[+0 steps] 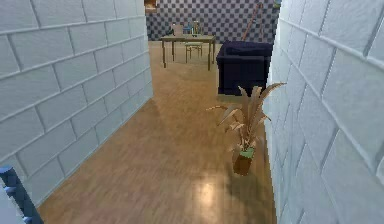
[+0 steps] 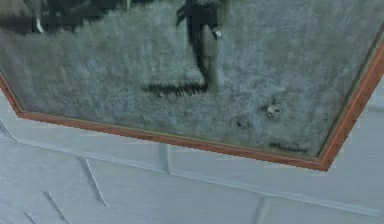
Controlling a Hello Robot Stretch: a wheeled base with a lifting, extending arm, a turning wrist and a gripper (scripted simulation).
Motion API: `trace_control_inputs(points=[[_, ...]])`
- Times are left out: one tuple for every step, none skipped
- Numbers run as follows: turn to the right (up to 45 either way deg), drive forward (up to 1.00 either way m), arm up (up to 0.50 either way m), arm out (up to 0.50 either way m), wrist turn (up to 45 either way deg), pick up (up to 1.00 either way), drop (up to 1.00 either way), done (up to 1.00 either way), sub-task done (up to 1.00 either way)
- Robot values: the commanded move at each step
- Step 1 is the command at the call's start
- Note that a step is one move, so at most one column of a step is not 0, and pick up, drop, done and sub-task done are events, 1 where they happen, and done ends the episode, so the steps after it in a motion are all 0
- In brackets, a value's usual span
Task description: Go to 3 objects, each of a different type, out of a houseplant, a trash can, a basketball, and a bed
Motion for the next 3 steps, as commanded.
trace_control_inputs(points=[[-3.0,0.00,0.00,0.00,0.0,0.00,0.00,0.00,0.00],[0.0,0.55,0.00,0.00,0.0,0.00,0.00,0.00,0.00],[30.0,0.00,0.00,0.00,0.0,0.00,0.00,0.00,0.00]])
